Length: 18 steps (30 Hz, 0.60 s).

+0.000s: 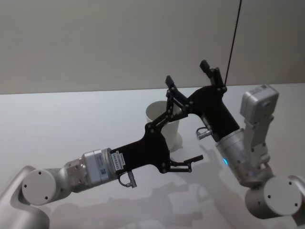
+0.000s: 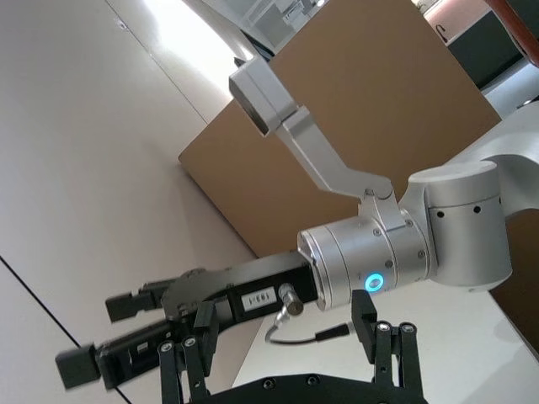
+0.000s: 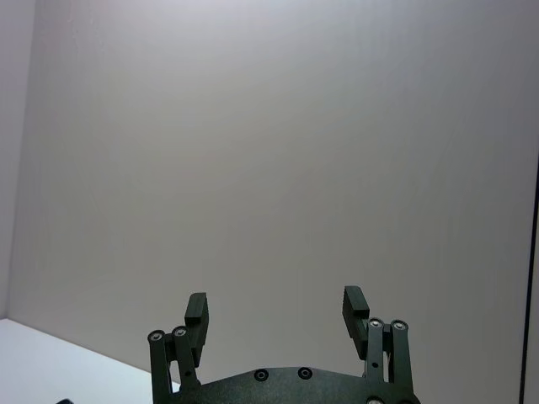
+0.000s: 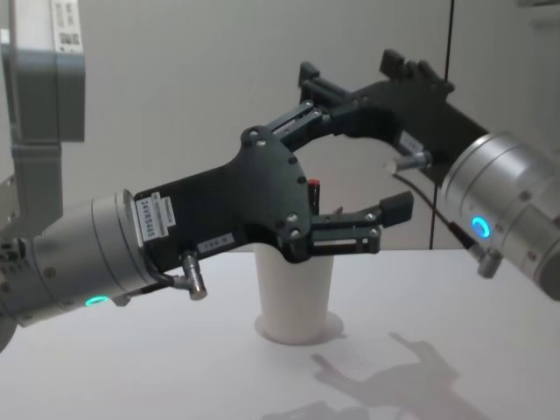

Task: Place the pen into the pen holder.

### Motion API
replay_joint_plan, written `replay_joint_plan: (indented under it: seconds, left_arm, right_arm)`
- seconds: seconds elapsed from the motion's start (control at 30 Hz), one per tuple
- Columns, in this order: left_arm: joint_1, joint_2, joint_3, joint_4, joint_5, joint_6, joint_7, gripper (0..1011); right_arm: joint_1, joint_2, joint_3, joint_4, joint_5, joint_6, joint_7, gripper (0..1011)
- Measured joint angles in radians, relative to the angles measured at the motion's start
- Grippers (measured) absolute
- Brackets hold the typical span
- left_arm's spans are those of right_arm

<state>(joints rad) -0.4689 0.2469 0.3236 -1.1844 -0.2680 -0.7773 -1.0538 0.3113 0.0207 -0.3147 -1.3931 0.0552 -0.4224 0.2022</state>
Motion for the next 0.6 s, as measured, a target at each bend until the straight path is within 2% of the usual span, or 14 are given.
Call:
replay_joint_plan:
  seconds: [0.6]
  left_arm:
    - [0.000, 0.000, 0.000, 0.000, 0.000, 0.000, 0.000, 1005]
  right_arm:
    - [-0.047, 0.030, 0.018, -0.104, 0.009, -0.005, -0.049, 1002]
